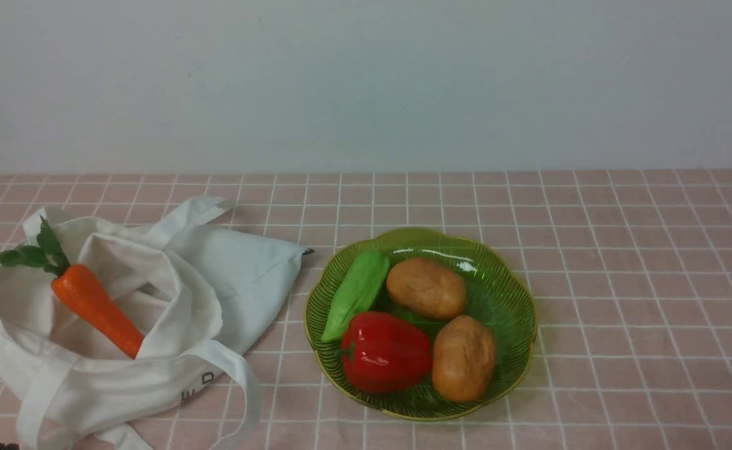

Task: Take vegetables from bag on pink coffee tablecloth place on plate.
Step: 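Reach into the cloth bag toward a vegetable inside it with the left gripper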

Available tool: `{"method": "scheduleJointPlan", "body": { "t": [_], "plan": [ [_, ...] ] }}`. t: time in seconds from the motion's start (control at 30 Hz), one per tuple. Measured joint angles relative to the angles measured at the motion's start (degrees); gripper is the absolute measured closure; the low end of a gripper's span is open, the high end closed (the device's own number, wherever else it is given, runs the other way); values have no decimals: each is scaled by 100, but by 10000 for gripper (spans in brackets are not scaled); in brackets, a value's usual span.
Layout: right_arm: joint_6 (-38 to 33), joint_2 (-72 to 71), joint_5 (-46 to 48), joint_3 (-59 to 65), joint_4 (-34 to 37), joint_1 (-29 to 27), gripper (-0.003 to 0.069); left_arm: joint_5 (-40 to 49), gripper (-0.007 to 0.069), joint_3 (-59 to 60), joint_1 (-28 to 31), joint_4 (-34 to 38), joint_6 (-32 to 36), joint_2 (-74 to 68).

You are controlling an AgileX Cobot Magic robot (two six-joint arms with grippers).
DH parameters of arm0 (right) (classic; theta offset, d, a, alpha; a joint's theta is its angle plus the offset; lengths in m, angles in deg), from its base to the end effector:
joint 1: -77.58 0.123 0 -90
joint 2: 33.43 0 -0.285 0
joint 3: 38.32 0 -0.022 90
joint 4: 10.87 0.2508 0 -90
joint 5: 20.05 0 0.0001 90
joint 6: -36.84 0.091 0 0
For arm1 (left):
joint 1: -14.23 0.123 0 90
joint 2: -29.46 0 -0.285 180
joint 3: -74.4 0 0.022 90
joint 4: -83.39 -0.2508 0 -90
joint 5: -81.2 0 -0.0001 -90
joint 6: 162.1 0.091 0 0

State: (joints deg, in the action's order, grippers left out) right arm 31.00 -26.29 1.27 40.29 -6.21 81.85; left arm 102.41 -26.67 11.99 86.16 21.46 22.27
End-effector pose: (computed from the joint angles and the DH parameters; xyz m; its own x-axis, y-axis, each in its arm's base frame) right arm 0.0523 0.0066 0.1723 -0.2889 -0.0478 -0.9562 -0.1102 0.9938 -0.0164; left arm 0.0527 -0.0037 0.1704 -0.2963 0.0287 -0.9547 0.0608 0.9981 0.0111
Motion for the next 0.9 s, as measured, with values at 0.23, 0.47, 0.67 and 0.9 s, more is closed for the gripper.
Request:
{"method": "scheduleJointPlan", "body": {
  "t": [0.23,0.47,0.67,0.9],
  "plan": [
    [0,0,0,0,0,0,673,0,629,0,0,0,0,0],
    [0,0,0,0,0,0,673,0,629,0,0,0,0,0],
    [0,0,0,0,0,0,673,0,629,0,0,0,0,0],
    [0,0,0,0,0,0,673,-602,629,0,0,659,-201,0]
  ]
}}
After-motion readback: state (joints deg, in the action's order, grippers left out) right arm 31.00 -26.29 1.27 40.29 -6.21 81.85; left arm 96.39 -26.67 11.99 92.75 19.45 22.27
